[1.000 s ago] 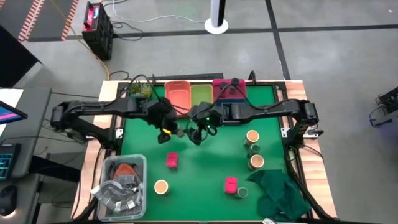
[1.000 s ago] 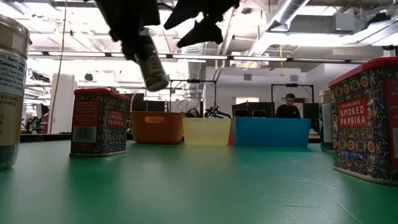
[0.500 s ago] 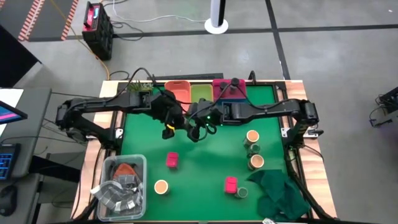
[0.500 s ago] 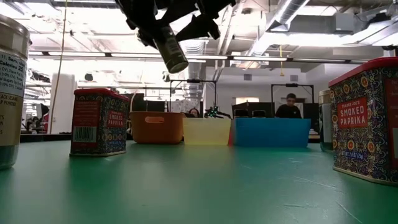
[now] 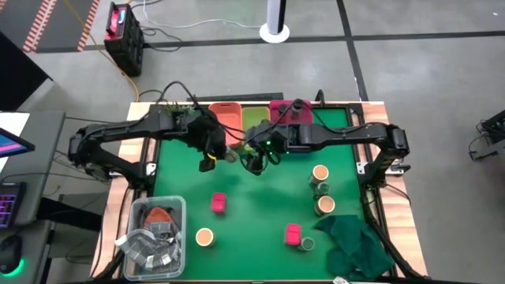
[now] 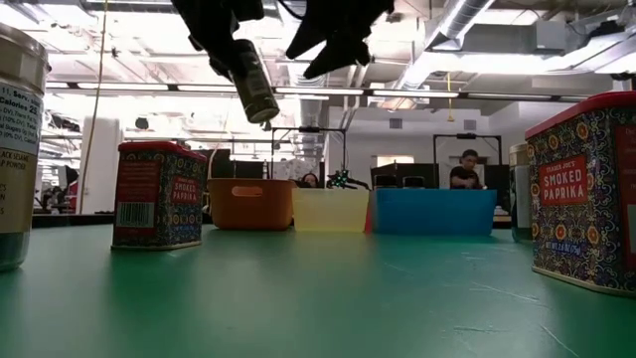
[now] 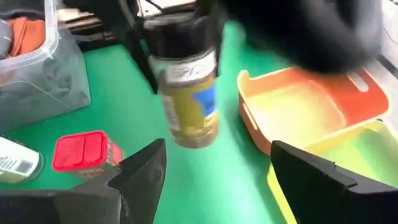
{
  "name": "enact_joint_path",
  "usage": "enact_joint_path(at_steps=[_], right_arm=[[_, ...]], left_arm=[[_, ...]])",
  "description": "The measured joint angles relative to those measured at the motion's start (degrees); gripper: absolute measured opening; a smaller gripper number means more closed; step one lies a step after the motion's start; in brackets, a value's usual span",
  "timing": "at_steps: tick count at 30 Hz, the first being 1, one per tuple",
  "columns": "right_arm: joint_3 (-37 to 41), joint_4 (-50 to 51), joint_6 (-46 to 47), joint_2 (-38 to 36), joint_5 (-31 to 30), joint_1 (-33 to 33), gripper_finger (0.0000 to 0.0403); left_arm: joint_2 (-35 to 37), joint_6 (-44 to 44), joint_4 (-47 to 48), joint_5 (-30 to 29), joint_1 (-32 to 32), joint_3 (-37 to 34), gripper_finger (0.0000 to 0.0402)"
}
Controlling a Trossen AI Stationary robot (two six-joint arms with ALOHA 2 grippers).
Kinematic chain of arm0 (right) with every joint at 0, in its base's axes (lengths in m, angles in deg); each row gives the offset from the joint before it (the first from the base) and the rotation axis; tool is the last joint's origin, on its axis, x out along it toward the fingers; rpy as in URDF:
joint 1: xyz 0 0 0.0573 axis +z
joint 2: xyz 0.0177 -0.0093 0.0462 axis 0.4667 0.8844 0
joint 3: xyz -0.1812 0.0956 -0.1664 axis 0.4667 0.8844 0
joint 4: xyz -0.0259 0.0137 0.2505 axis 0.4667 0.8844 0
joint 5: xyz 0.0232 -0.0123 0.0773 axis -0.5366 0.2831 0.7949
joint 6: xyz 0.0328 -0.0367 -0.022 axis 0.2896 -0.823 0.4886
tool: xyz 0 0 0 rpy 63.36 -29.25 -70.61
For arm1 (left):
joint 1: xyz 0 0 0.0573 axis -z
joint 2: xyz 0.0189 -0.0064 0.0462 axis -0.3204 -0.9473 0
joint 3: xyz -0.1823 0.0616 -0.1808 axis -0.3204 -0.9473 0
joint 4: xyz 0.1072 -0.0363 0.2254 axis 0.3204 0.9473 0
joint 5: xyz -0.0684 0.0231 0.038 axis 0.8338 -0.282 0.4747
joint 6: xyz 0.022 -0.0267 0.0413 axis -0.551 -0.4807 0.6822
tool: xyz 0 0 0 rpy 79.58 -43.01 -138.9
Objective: Sort spices by type
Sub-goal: Put the black seasoning bottle into the pink bin
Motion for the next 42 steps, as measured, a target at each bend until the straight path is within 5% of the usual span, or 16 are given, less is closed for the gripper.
enact_joint_path(at_steps=[10,17,27,42], right_arm=[[18.10,-22.08,6.99,-4.84,0.25,0.05,0.0300],[18.51,-23.97,2.14,-5.58,-0.68,0.45,0.0300],[18.49,-27.12,-10.24,-5.56,-13.24,2.75,0.0300],[18.49,-31.94,-15.19,-5.52,-13.53,-0.39,0.0300]], left_arm=[[1.42,-1.13,3.15,-0.05,-2.00,0.00,0.0201],[1.18,-9.74,0.21,-0.75,-2.72,-0.02,0.0201],[1.15,-25.62,-6.29,-0.99,-4.70,-0.02,0.0201],[-0.07,-32.31,-13.91,-3.66,-4.70,-0.13,0.0201]])
